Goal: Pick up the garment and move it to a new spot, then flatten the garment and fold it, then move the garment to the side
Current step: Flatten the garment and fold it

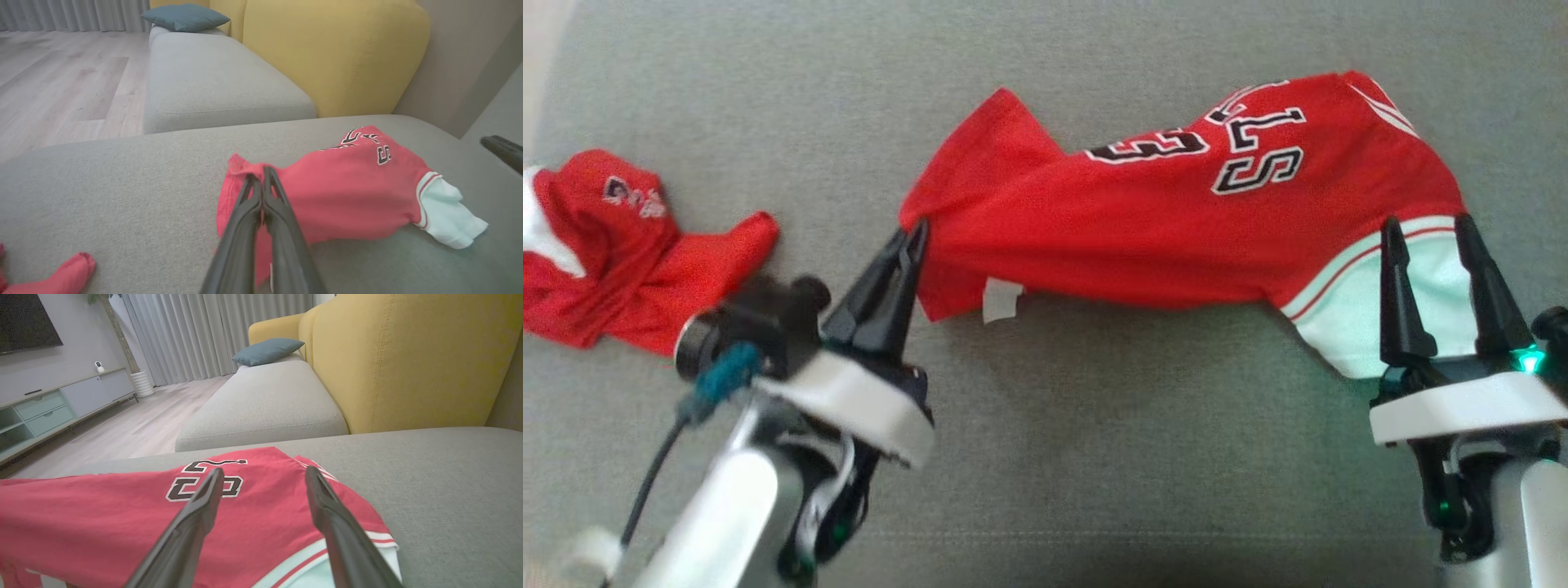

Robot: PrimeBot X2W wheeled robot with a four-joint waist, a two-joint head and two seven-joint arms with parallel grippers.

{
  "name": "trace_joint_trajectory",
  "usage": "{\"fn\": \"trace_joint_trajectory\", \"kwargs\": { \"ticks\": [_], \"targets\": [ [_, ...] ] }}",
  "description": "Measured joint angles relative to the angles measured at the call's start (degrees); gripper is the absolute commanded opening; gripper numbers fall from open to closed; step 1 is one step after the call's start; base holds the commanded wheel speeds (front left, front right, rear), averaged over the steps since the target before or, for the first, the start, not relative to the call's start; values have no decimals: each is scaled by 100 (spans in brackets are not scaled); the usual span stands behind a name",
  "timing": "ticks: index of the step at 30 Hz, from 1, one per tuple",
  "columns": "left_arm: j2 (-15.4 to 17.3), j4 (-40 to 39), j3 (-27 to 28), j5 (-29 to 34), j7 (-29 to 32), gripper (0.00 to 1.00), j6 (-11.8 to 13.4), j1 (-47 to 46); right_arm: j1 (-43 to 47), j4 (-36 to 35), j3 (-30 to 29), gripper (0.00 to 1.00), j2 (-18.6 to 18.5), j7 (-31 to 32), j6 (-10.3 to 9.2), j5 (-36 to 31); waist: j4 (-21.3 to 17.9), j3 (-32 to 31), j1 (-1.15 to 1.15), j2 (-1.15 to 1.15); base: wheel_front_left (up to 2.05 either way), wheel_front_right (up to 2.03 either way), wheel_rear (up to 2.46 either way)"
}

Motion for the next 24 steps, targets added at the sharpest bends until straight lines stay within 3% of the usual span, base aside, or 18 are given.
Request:
{"fn": "trace_joint_trajectory", "kwargs": {
  "ticks": [6,11,17,24],
  "targets": [
    [171,-1073,-143,35,349,0,153,550,151,-40,-135,100,0,53,0,33,255,-101,0,0,0,0,0],
    [219,-1293,-166,-70,626,0,250,703,158,-90,-113,100,0,101,0,68,282,-61,0,0,0,0,0],
    [152,-402,35,-413,510,0,238,639,136,-145,-49,100,0,118,0,109,99,86,0,0,0,0,0],
    [-67,1148,407,-660,9,0,-11,-250,29,-203,-32,100,0,119,0,110,-185,413,0,0,0,0,0]
  ]
}}
